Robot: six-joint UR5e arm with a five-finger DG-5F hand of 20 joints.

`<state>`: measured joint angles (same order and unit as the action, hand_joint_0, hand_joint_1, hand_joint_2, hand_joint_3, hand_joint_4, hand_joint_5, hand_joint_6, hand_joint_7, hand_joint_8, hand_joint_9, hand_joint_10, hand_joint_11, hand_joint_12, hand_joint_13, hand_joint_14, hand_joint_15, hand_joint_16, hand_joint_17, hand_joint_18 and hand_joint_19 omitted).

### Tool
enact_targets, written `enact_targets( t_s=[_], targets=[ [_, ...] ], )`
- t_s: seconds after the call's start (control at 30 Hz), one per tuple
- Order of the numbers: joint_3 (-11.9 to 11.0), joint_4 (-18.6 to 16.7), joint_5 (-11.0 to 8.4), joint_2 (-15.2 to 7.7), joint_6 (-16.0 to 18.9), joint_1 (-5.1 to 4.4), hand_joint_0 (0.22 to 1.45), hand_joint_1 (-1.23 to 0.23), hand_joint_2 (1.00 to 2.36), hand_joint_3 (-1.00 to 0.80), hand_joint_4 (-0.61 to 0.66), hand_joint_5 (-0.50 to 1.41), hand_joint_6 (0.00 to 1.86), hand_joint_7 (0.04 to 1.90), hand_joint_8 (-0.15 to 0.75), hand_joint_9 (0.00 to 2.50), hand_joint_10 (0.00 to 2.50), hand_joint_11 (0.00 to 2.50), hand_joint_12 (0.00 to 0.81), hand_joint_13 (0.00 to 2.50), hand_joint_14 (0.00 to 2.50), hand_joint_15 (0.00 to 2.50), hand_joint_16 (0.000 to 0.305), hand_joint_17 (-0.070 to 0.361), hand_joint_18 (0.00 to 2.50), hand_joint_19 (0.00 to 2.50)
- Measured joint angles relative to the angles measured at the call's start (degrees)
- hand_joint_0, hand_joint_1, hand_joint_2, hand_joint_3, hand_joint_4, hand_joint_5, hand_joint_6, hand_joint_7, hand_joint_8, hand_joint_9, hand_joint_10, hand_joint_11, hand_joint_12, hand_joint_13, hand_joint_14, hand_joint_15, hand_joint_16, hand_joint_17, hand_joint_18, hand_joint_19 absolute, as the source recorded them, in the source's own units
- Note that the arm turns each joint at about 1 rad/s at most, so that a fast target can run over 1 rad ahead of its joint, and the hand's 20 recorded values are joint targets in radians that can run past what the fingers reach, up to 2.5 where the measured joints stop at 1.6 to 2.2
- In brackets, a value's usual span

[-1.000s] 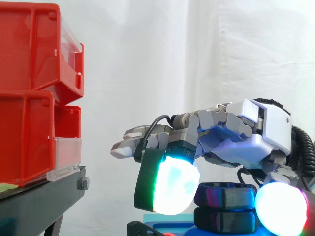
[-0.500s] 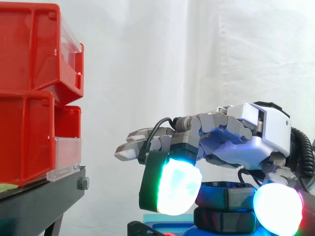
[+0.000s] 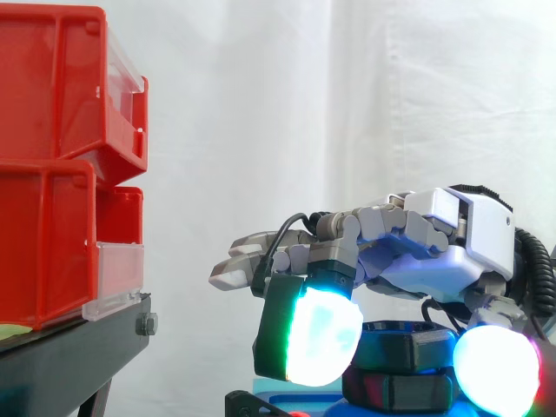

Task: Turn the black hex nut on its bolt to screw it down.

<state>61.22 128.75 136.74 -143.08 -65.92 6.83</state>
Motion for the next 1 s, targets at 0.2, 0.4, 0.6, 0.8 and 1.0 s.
enact_targets(
  t_s=[0.2, 0.4, 0.6, 0.8, 1.0],
  targets=[
    [0.0, 0.0, 0.38, 0.0, -0.1, 0.09, 0.39, -0.46, 1.0, -0.5, 0.15, -0.16, 0.56, 1.1, 0.209, 0.67, 0.01, 0.34, 0.122, 0.38, 0.01, 0.15, 0.016, 0.037, 0.0, 0.39],
    [0.4, -0.1, 0.6, 0.0, -0.4, 0.18, 0.45, -0.55, 1.0, -0.5, 0.1, -0.16, 0.55, 1.15, 0.183, 0.67, 0.01, 0.35, 0.097, 0.37, 0.01, 0.16, 0.012, 0.026, 0.0, 0.4],
    [0.5, -0.2, 0.62, 0.0, -0.4, 0.26, 0.46, -0.54, 1.0, -0.5, 0.1, -0.16, 0.55, 1.15, 0.179, 0.67, 0.01, 0.35, 0.093, 0.37, 0.01, 0.16, 0.011, 0.025, 0.0, 0.4],
    [0.5, -0.4, 0.78, 0.1, -0.4, 0.58, 0.36, -0.34, 1.0, -0.5, 0.16, -0.16, 0.59, 1.05, 0.222, 0.68, 0.01, 0.35, 0.136, 0.38, 0.0, 0.14, 0.019, 0.043, 0.0, 0.4],
    [0.5, -1.0, 1.22, 0.1, -0.3, 0.74, 0.32, -0.25, 1.0, -0.5, 0.17, -0.16, 0.6, 1.01, 0.246, 0.68, 0.01, 0.34, 0.159, 0.38, 0.0, 0.14, 0.022, 0.051, 0.0, 0.39]
  ],
)
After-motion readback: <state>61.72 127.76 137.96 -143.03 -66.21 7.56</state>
